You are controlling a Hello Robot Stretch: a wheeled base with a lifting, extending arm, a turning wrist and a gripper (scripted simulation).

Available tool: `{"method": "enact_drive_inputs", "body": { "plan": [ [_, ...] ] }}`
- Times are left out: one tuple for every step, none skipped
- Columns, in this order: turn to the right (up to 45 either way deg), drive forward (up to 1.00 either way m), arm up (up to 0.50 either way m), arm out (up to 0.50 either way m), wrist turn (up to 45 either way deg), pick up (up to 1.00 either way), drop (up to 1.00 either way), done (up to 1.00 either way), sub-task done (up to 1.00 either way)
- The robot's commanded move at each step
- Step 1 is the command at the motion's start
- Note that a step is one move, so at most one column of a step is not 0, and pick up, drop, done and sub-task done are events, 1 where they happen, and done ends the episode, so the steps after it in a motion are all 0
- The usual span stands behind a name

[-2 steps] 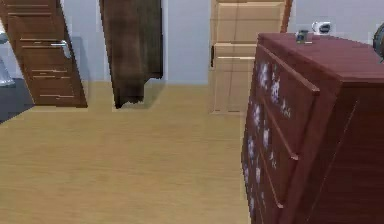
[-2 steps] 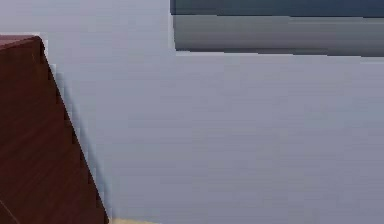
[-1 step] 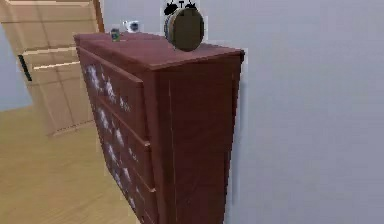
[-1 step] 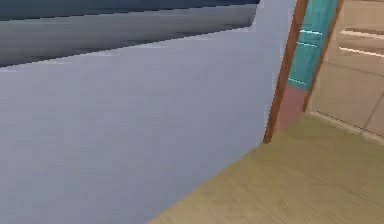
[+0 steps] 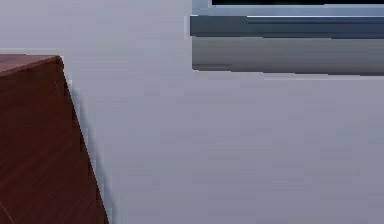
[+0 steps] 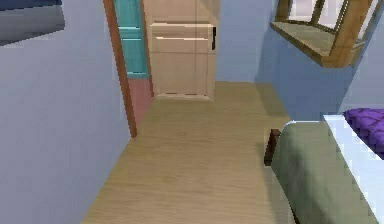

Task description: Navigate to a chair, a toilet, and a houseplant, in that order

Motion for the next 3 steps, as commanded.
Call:
{"method": "enact_drive_inputs", "body": {
  "plan": [
    [6.0,0.0,0.0,0.0,0.0,0.0,0.0,0.0,0.0],
    [0.0,0.05,0.0,0.0,0.0,0.0,0.0,0.0,0.0],
    [-45.0,0.0,0.0,0.0,0.0,0.0,0.0,0.0,0.0]
  ]
}}
